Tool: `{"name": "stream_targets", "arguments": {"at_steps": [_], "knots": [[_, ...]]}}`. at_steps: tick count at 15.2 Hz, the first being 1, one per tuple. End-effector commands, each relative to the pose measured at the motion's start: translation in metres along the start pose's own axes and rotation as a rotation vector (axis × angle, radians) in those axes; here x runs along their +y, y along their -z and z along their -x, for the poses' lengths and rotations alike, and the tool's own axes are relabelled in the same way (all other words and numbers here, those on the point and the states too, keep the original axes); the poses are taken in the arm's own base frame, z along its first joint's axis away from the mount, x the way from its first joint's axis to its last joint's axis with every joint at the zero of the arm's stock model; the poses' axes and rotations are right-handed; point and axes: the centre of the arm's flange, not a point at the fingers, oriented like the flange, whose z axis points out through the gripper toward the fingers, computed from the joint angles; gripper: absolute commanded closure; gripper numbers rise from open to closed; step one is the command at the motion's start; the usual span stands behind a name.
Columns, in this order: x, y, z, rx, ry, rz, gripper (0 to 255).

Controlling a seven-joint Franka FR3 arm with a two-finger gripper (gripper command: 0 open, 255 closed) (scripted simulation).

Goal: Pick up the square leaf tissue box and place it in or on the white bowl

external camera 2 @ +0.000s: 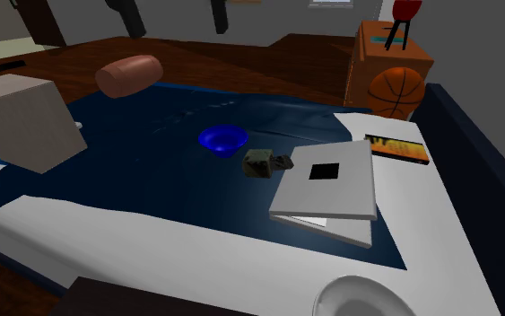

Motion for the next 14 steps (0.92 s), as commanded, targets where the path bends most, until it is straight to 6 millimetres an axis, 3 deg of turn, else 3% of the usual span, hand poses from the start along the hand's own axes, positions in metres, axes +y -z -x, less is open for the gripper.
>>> {"name": "stream_targets", "arguments": {"at_steps": [1,14], "knots": [[0.000,0.000,0.000,0.000,0.000,0.000,0],[0.094,-0.122,-0.111,-0.105,0.287,-0.112,0]]}}
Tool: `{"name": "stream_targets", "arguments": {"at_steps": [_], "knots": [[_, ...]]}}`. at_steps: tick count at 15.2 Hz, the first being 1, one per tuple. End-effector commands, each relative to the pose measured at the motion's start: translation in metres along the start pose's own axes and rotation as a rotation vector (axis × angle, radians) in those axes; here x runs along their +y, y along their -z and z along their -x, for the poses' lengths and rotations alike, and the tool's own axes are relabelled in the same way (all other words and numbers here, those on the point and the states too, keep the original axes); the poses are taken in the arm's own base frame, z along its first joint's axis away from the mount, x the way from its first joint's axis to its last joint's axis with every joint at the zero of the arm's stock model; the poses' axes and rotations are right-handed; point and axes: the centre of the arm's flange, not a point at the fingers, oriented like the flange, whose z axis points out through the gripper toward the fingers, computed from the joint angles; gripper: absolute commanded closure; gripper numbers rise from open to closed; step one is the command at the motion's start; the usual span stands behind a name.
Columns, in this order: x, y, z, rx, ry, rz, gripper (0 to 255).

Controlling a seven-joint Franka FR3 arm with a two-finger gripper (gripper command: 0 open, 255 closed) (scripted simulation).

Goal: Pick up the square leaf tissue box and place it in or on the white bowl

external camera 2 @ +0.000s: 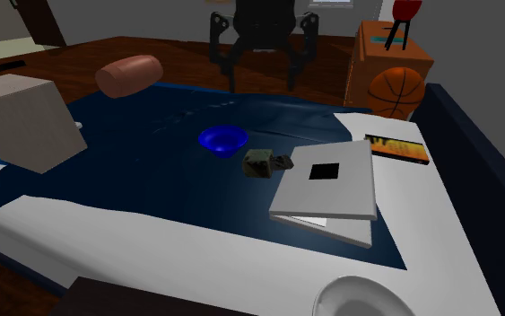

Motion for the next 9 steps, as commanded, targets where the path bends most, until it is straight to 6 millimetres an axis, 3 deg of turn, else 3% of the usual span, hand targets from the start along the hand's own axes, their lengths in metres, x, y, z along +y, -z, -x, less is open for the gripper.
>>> {"name": "stream_targets", "arguments": {"at_steps": [1,9], "knots": [[0.021,-0.018,-0.015,-0.017,0.047,-0.016,0],[0.080,-0.093,-0.084,-0.082,0.224,-0.085,0]]}}
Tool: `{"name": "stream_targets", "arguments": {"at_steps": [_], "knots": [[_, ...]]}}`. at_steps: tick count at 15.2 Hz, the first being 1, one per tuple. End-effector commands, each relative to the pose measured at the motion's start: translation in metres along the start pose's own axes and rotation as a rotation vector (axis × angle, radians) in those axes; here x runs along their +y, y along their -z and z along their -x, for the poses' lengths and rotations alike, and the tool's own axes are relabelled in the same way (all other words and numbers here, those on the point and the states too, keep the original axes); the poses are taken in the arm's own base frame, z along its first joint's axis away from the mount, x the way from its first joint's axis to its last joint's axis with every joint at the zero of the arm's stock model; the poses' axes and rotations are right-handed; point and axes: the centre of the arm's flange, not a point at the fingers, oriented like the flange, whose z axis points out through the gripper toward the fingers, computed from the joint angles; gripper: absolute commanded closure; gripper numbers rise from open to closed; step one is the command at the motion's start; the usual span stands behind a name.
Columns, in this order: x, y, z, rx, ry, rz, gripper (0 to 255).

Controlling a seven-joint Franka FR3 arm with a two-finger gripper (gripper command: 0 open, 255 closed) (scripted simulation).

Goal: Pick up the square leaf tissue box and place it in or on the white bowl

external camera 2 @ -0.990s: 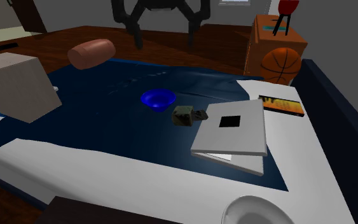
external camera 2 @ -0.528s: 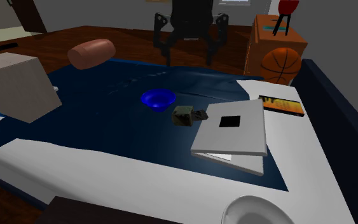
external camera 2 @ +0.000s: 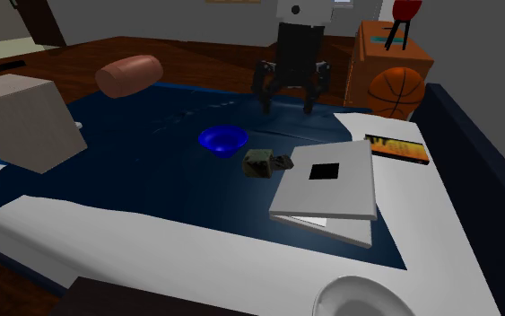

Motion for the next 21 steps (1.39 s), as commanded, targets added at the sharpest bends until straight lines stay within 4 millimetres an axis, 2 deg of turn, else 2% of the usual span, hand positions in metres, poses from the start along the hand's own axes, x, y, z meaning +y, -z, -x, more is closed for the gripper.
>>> {"name": "stream_targets", "arguments": {"at_steps": [1,7,12,19,21], "knots": [[0.016,-0.020,-0.017,-0.017,0.048,-0.018,0],[0.061,-0.075,-0.068,-0.066,0.181,-0.070,0],[0.092,-0.125,-0.113,-0.107,0.291,-0.113,0],[0.122,-0.199,-0.176,-0.163,0.446,-0.173,0],[0.124,-0.210,-0.180,-0.168,0.458,-0.178,0]]}}
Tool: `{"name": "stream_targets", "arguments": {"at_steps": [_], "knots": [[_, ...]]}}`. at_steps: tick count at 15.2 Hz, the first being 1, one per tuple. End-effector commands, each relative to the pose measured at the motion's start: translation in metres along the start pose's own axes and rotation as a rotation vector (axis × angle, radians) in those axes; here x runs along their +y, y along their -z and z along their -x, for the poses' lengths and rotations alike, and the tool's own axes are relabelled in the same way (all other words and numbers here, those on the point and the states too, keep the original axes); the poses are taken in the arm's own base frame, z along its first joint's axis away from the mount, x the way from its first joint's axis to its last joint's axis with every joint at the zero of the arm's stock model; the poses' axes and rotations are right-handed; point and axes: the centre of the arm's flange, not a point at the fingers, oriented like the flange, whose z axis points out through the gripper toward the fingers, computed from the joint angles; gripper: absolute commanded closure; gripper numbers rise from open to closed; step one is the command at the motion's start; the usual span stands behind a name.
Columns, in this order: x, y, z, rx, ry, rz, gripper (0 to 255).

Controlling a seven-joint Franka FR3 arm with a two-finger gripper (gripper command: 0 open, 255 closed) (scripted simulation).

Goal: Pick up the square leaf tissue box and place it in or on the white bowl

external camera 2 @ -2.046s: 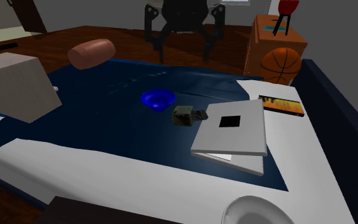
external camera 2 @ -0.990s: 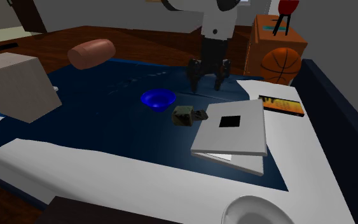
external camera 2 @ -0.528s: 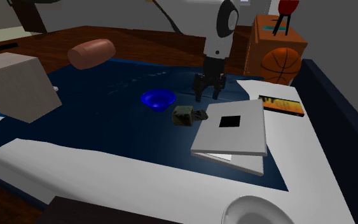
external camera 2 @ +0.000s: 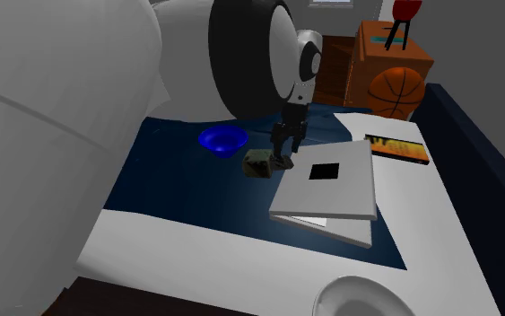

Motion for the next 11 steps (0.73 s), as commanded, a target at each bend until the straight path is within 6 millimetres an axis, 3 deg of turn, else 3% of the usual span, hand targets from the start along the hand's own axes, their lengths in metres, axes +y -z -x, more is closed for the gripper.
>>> {"name": "stream_targets", "arguments": {"at_steps": [1,7,11], "knots": [[0.004,-0.011,-0.002,-0.002,0.009,-0.003,0],[0.004,-0.040,-0.002,-0.002,0.009,-0.003,0],[0.004,-0.040,-0.002,-0.002,0.009,-0.003,0]]}}
